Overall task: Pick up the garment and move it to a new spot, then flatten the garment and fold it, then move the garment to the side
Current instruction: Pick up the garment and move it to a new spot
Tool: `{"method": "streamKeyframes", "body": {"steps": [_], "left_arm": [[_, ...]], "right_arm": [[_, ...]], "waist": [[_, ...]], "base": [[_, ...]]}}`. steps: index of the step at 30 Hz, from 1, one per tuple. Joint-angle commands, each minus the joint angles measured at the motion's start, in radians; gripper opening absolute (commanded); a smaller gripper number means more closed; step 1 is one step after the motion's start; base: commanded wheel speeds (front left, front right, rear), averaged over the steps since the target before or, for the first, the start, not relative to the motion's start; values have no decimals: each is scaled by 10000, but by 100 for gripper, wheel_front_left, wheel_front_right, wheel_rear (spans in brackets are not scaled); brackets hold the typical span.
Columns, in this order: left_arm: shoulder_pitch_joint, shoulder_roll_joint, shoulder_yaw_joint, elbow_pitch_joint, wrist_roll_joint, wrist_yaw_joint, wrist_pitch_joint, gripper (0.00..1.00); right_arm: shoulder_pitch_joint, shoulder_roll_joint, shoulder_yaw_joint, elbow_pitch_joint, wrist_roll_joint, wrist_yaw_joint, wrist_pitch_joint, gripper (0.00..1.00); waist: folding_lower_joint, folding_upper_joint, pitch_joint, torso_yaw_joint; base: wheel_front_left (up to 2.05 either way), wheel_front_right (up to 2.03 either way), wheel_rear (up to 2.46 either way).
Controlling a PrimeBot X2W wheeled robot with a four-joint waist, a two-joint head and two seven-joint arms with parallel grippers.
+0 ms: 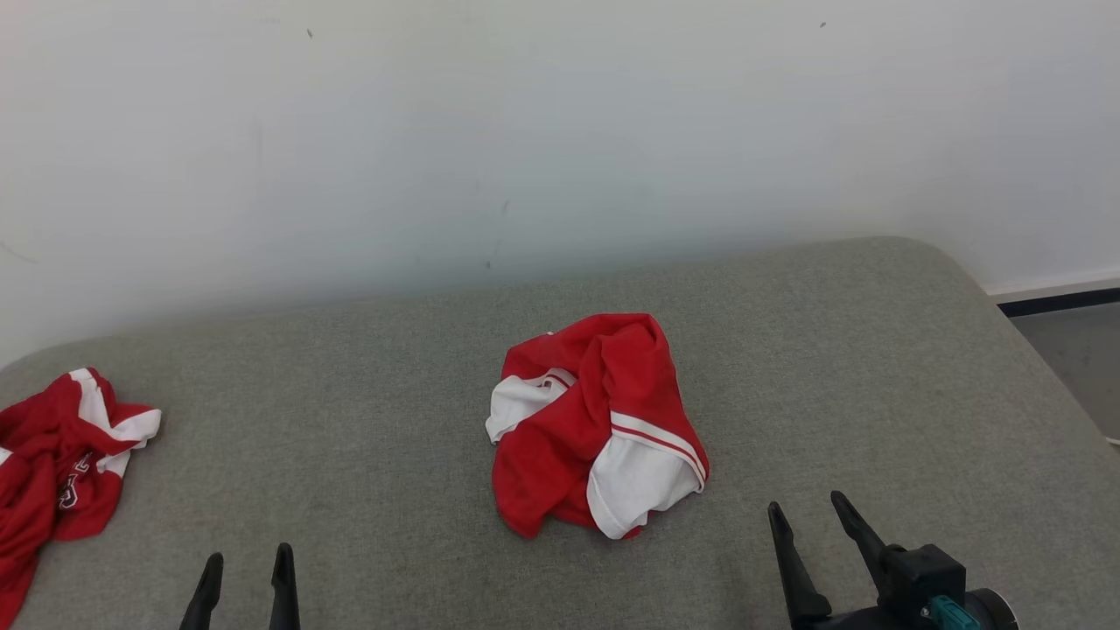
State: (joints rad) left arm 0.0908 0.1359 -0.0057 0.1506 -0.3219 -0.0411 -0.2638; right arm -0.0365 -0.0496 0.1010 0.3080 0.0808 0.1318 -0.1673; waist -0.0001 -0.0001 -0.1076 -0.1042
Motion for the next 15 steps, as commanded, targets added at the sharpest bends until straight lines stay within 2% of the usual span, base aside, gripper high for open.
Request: {"method": "streamKeyframes", "body": {"steps": [1, 15], "left_arm": [[133, -74, 81, -109, 80, -19, -10, 100], [533, -487, 586, 204, 188, 3, -11, 100]], "right_arm": [[109, -13, 4, 30, 111, -21, -47, 100], [95, -12, -44, 252, 201, -21, -111, 100]], "waist": [[1, 1, -7, 19], [1, 1, -38, 138]], "base": [[0, 0, 0], [0, 0, 0]]}}
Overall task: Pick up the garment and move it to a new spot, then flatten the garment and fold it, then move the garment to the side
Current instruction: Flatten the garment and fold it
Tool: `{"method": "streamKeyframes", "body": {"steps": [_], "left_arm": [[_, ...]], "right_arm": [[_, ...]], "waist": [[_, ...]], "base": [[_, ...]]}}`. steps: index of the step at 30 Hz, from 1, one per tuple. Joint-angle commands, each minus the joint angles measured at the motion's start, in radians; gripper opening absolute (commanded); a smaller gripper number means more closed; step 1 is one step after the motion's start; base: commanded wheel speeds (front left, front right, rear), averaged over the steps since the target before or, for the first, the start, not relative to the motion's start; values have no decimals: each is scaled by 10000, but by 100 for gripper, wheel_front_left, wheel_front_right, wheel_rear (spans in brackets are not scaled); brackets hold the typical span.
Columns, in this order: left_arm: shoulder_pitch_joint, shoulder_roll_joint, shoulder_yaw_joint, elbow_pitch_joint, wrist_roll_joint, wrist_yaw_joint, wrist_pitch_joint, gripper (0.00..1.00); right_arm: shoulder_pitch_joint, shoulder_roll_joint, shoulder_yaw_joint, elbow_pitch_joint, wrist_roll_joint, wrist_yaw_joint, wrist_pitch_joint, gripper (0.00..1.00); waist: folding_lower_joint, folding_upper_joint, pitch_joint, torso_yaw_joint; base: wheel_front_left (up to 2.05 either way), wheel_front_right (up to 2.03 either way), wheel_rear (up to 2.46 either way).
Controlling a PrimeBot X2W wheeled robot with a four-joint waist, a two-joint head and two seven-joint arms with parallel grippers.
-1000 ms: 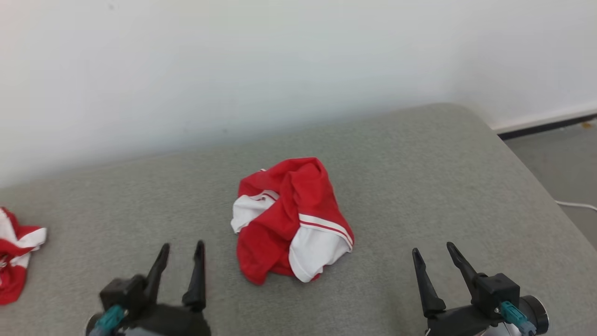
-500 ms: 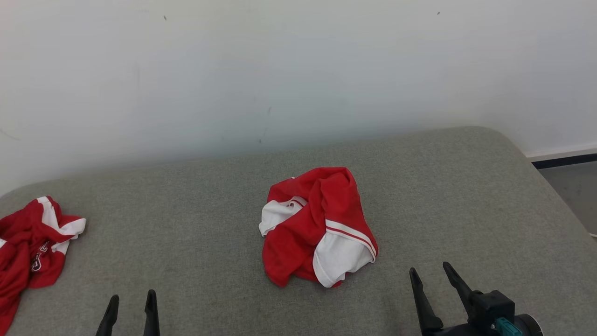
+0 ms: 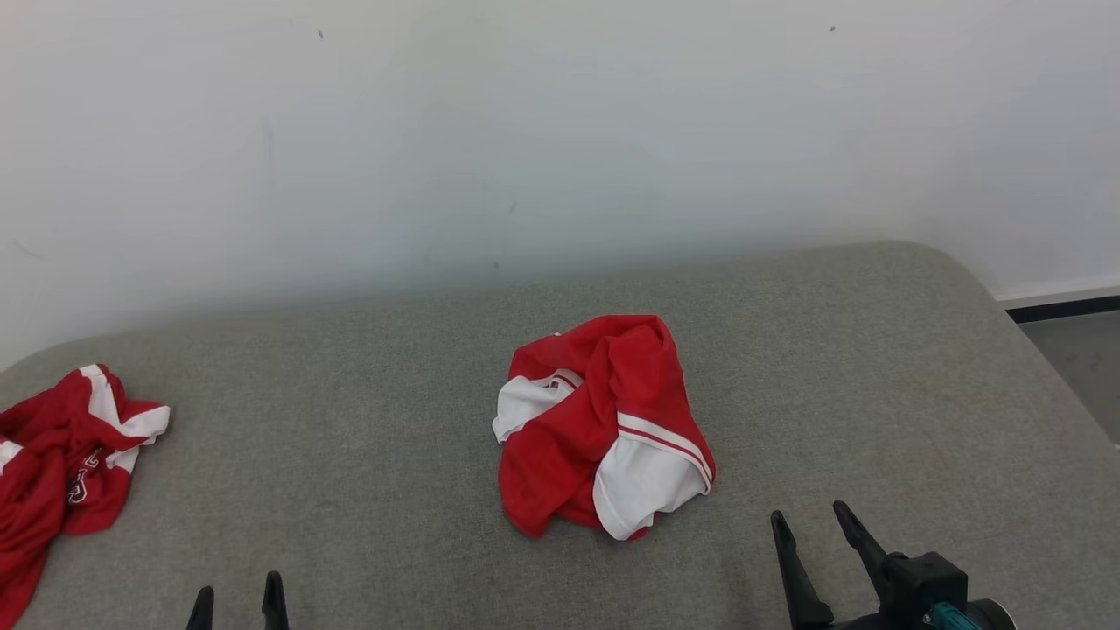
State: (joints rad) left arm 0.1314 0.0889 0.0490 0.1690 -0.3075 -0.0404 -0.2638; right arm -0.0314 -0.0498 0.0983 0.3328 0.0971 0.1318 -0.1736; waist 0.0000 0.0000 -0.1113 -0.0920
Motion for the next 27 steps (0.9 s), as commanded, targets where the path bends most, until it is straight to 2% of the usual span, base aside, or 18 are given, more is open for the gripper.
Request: {"method": "streamKeyframes", "body": {"steps": [1, 12, 17, 21, 27], "left_arm": [[139, -34, 46, 20, 58, -22, -12, 100], [39, -141, -63, 0, 211, -104, -12, 100], [-40, -180, -189, -113, 297, -120, -12, 100], [-105, -204, -436, -175, 396, -184, -11, 100], [-270, -200, -771, -183, 503, -291, 25, 100]], "right_arm": [[40, -10, -26, 14, 41, -21, -43, 100], [-416, -10, -220, 94, 323, -21, 311, 100], [-1587, -10, -305, 540, 565, -21, 1875, 100], [-3076, -36, -475, 1451, 411, -21, 3665, 100], [-4355, -405, -619, 3020, 227, -21, 4958, 100]], "waist": [[0, 0, 3, 38], [0, 0, 32, 304], [0, 0, 166, 473], [0, 0, 393, 810], [0, 0, 764, 1358]], "base": [[0, 0, 0], [0, 0, 0], [0, 0, 0], [0, 0, 0], [0, 0, 0]]}}
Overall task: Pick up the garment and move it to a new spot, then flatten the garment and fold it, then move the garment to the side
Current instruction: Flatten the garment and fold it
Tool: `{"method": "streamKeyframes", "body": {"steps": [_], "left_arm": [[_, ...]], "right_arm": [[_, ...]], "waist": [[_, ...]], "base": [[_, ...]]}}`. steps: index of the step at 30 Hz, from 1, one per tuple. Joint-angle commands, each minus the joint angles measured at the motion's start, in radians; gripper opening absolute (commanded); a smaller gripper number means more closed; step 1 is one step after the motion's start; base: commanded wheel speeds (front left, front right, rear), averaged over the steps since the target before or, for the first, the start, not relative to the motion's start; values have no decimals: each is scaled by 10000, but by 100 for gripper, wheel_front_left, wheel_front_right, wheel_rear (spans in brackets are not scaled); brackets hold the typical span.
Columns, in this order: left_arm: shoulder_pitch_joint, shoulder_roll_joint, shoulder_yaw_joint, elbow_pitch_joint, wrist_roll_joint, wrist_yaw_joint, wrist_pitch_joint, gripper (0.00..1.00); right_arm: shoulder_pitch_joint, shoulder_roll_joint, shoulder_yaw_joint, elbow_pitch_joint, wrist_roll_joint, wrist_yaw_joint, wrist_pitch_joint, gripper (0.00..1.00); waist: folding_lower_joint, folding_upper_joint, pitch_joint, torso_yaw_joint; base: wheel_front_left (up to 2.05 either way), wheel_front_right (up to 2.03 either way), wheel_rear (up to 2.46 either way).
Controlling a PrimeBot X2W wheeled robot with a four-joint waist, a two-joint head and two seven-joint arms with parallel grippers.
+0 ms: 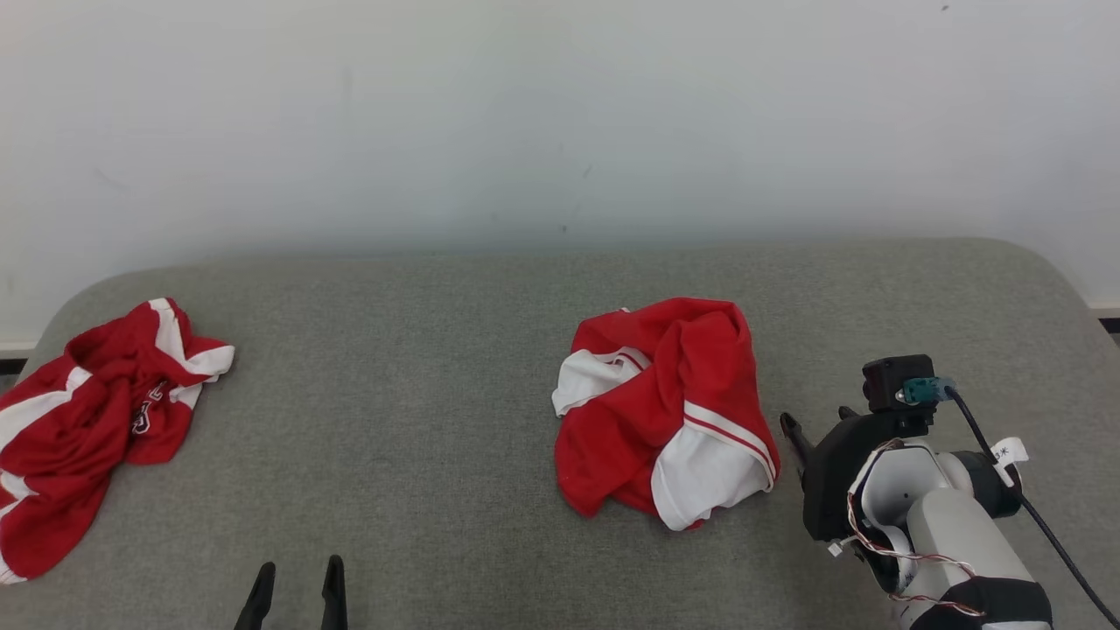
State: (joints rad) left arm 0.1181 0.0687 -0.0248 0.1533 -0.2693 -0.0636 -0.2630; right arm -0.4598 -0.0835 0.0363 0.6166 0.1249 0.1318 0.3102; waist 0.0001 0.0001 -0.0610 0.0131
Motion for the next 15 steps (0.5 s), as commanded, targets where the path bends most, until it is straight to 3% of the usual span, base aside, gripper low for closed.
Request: {"method": "streamKeyframes", "body": {"steps": [1, 15], "left_arm": [[-159, 7, -68, -27, 106, -50, 27, 100], [-588, 177, -368, -218, 146, -94, 175, 100]], "right_arm": [[-186, -154, 56, 463, -94, -21, 261, 100], [-1289, -537, -62, 3054, 183, -21, -343, 100]], "waist": [[-1, -1, 305, 387], [-1, -1, 1142, 996]], "base": [[0, 0, 0], [0, 0, 0]]}}
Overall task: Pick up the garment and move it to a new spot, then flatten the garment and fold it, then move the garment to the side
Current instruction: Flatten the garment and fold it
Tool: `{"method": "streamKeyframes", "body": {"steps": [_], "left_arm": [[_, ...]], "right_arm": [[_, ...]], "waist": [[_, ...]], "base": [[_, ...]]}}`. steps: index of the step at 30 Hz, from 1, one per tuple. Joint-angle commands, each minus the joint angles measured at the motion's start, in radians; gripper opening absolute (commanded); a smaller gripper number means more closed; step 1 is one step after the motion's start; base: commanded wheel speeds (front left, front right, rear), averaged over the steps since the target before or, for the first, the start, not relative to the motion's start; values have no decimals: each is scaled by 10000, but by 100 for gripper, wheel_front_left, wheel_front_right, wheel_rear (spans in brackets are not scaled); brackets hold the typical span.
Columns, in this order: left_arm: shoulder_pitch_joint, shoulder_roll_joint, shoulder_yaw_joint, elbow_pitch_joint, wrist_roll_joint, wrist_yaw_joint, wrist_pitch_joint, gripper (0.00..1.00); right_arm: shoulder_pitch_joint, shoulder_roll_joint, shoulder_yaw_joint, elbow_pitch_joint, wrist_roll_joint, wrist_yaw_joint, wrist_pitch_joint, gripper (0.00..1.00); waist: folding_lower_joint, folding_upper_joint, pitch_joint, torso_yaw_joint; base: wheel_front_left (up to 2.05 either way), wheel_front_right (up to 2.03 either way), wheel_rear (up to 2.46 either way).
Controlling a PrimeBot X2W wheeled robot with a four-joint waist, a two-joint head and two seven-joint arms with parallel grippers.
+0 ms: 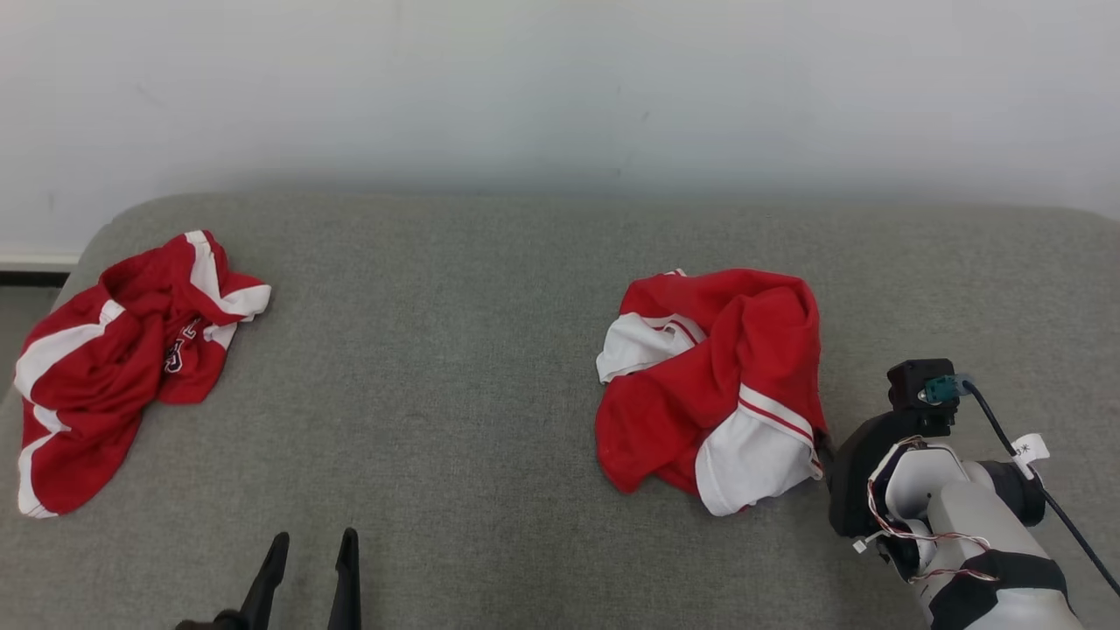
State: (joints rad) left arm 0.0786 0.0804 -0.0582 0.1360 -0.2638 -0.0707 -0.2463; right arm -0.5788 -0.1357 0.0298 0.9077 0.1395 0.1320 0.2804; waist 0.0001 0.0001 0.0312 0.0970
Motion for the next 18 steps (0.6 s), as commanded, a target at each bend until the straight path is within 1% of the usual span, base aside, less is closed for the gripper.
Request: {"method": "streamKeyframes", "body": {"steps": [1, 8, 9, 10, 12, 15, 18], "left_arm": [[-225, 62, -61, -55, 83, -31, 23, 100], [-633, 99, -202, -20, 55, -85, 1, 100], [-688, 101, -211, 14, 54, -86, -10, 100], [-748, 99, -225, 48, 55, -58, -19, 100], [-788, 97, -223, 83, 52, -43, -27, 100], [-878, 78, -210, 210, 6, -6, -70, 100], [-835, 62, -158, 343, -68, 32, -99, 100]], "right_arm": [[-181, 18, -12, 302, 104, -23, -85, 100], [-820, 229, 162, 1413, 438, -23, 154, 100], [-870, 249, 229, 1561, 460, -23, 240, 24], [-909, 265, 284, 1701, 493, -23, 309, 0], [-949, 277, 374, 1793, 506, -23, 347, 0], [-1165, 65, 517, 1759, 351, -23, -170, 0], [-1449, -7, 602, 1604, 154, -23, -735, 0]], "waist": [[-1, -1, 292, 197], [-1, -1, 822, 439], [-1, -1, 861, 462], [-1, -1, 897, 484], [-1, -1, 905, 496], [-1, -1, 840, 501], [-1, -1, 606, 436]], "base": [[0, 0, 0], [0, 0, 0], [0, 0, 0], [0, 0, 0], [0, 0, 0], [0, 0, 0], [0, 0, 0]]}}
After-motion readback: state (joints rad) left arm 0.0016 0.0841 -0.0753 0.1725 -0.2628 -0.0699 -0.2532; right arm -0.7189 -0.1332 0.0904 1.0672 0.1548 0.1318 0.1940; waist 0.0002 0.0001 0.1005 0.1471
